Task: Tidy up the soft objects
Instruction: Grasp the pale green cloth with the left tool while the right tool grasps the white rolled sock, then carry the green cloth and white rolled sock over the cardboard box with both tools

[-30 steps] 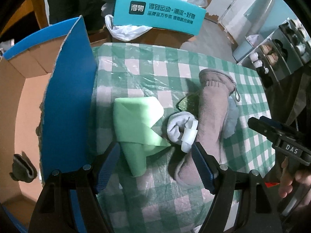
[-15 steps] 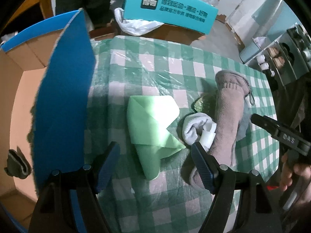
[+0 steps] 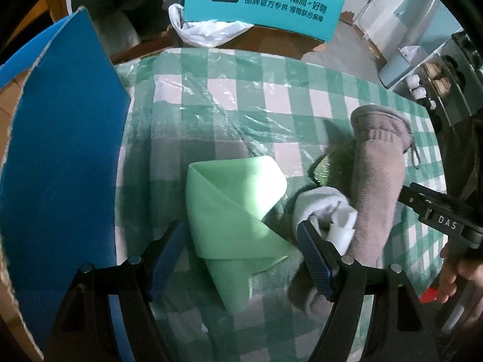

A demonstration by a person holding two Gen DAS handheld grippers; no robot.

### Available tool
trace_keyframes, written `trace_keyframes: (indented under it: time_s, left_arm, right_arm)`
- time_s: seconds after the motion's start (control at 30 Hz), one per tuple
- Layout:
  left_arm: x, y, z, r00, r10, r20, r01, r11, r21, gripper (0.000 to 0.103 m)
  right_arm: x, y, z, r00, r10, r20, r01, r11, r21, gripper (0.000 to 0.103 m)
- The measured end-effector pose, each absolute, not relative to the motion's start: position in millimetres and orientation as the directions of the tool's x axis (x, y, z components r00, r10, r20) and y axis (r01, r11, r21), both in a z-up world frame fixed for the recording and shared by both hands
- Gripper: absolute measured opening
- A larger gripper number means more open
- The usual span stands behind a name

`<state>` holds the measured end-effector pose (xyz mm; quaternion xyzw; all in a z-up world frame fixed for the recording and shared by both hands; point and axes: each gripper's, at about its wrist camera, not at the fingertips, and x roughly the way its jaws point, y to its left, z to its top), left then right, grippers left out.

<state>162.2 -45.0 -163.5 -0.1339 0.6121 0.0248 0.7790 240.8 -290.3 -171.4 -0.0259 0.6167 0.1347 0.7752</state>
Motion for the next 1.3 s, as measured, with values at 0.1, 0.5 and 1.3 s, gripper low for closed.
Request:
trace_keyframes:
  time_s: [0.1,0.5,1.3]
  left_arm:
    - [163.7,-43.6,-168.9,0.238,-0.113,-0.965,-0.206,0.965,-0.164,0.078]
    - [163.8,-59.1,-173.4,0.241,-0.061,-0.969,-0.155,0.983,-0.1,0.08]
    - [146.0,-72.6,-174.4,0.331,0.104,-0.938,-0.087,0.993,0.079,0.006]
  right_arm:
    - [243.3,-288.3,-176.0,0.194,0.183,-0.964,-0.239,0.962,0.135,0.073]
    - [246.8,-276.5,-190.1,0.184,0.157,-0.97,-0.26,0.96,0.105,0.048]
    - [213.3,-276.3,-127.9,0.283,0.237,-0.929,-0.276,0.948,0.158,0.047]
